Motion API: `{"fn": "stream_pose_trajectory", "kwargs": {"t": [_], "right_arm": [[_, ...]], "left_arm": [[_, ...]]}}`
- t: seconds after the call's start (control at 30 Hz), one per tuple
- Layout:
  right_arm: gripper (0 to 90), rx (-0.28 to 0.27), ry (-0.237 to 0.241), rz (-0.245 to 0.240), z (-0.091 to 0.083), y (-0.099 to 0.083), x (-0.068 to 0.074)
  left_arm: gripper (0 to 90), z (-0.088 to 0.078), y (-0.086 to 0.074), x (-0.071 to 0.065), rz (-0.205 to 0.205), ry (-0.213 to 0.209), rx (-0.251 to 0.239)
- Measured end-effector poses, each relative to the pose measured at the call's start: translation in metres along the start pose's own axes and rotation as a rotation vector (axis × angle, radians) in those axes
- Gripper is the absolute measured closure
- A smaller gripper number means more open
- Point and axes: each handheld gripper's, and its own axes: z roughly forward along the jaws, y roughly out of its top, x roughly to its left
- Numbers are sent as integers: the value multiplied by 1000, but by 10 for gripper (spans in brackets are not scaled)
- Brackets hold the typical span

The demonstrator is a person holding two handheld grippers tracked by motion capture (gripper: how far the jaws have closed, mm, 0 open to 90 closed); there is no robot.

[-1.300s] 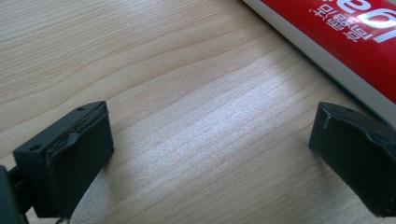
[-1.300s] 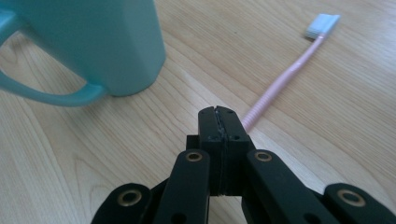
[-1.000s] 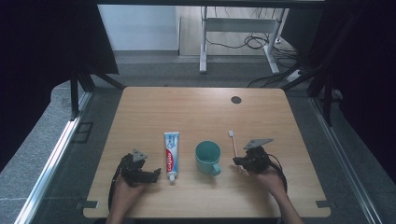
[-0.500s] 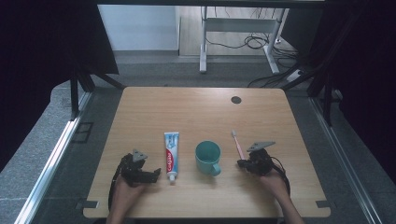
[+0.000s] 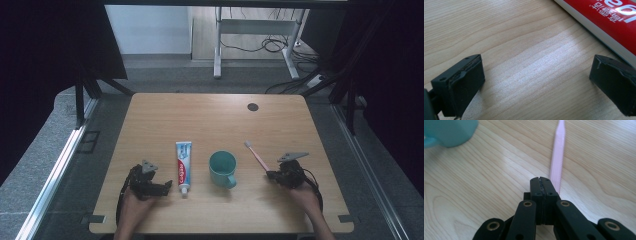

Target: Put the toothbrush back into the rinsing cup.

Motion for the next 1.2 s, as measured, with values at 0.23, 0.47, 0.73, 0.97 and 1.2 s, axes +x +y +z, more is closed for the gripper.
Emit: {"fn": "stream_pose_trajectory", "kwargs": {"t": [0.23, 0.47, 0.73, 0.97, 1.2], "right_arm": [[892, -7, 1, 9, -4, -2, -3], [823, -13, -12, -6, -12, 2, -1], [676, 41, -43, 20, -18, 1, -9], [618, 87, -51, 14, -16, 4, -10], [570, 159, -60, 3, -10, 16, -7]], "left_arm": [[0, 0, 0, 0, 0, 0, 0], [0, 0, 0, 0, 0, 0, 0], [0, 0, 0, 0, 0, 0, 0], [0, 0, 0, 0, -1, 0, -1], [0, 0, 0, 0, -1, 0, -1]]}}
